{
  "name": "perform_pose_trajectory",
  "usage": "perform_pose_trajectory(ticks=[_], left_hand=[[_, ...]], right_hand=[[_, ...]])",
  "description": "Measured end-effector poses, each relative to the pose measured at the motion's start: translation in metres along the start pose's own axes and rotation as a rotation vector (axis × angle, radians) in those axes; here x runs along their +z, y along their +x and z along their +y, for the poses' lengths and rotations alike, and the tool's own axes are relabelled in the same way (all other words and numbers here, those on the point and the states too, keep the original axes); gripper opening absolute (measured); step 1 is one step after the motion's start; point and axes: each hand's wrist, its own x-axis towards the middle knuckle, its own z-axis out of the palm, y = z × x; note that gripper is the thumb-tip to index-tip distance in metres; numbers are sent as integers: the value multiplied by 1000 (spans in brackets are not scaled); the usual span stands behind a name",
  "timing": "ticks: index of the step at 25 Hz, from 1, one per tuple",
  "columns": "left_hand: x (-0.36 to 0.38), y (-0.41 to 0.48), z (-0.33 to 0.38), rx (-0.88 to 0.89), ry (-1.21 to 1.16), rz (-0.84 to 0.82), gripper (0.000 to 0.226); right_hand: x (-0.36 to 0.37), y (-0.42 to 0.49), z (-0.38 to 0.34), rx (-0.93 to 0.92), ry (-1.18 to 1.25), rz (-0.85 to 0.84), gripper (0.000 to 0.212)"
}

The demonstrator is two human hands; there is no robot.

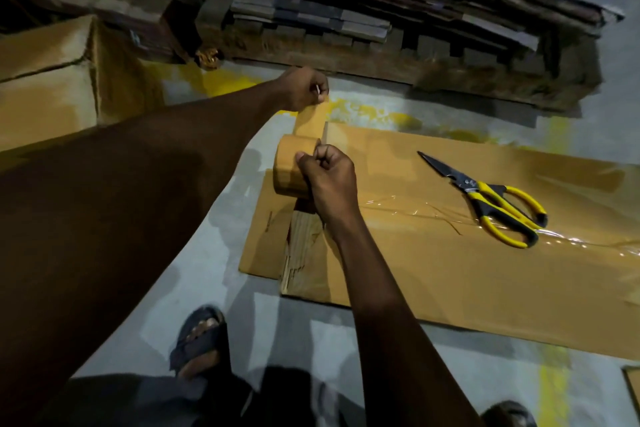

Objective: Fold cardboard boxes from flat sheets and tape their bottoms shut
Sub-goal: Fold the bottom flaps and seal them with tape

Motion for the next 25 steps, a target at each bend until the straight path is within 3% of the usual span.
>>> perform_pose_trajectory(ticks=[13, 18, 22, 25], left_hand=[[18, -1, 0, 30, 164, -91, 18], [8, 2, -2, -68, 303, -195, 58], [8, 0, 12, -3, 56, -136, 24], [13, -6, 14, -77, 14, -190, 28]], right_hand=[[-6, -4, 9, -51, 74, 45, 35], [-4, -6, 10, -52, 46, 15, 33], [-6, -11, 6, -90, 28, 18, 36], [-8, -14, 7, -72, 8, 18, 42]])
